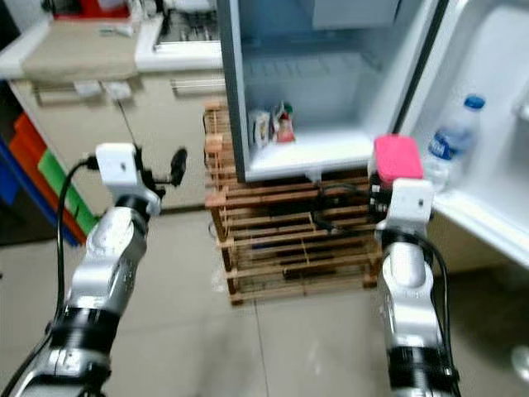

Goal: Restocking fridge

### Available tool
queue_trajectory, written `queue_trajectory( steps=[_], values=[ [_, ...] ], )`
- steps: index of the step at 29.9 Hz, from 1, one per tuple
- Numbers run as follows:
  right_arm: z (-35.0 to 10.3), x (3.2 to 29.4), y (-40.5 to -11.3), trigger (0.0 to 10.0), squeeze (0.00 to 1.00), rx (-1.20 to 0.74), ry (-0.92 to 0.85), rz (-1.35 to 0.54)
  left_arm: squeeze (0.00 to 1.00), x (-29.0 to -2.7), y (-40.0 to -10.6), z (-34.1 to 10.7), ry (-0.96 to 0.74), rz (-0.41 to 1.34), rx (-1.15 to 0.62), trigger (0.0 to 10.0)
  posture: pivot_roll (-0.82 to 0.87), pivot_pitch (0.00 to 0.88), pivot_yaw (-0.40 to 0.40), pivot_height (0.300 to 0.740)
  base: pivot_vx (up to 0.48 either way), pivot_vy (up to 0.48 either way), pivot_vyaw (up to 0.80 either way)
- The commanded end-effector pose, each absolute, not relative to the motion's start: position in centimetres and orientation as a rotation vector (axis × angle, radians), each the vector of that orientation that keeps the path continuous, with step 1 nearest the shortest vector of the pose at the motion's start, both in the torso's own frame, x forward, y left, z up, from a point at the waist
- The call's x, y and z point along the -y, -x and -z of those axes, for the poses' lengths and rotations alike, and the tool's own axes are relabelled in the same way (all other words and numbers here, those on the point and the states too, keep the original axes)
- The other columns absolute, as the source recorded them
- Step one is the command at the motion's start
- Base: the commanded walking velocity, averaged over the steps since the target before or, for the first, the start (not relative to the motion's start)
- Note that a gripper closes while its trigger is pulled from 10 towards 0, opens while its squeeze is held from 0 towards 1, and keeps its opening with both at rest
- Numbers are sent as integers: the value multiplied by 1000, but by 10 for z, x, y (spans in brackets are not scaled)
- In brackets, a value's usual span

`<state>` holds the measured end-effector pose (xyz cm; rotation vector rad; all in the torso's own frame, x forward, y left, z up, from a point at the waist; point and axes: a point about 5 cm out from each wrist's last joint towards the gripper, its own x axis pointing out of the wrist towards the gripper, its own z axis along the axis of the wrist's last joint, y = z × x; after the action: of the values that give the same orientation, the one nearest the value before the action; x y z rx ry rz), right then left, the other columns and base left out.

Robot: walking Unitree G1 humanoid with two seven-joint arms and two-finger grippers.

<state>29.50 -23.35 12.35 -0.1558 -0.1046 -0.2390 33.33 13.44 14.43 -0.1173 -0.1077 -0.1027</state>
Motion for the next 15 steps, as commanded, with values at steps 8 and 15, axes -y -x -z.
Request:
queue_trajectory(
  steps=[8, 15],
  values=[
    [-127, 238, -297, 10000, 0, 115, 160, 245, 0, -127, -332, -149, 106, 135, 133, 10000, -141, 0, 38, 740, 480, 0, 0],
    [-130, 236, -300, 10000, 0, 114, 164, 238, 0, -122, -331, -150, 88, 161, 132, 10000, -141, 0, 41, 740, 78, -111, 570]
  ],
)
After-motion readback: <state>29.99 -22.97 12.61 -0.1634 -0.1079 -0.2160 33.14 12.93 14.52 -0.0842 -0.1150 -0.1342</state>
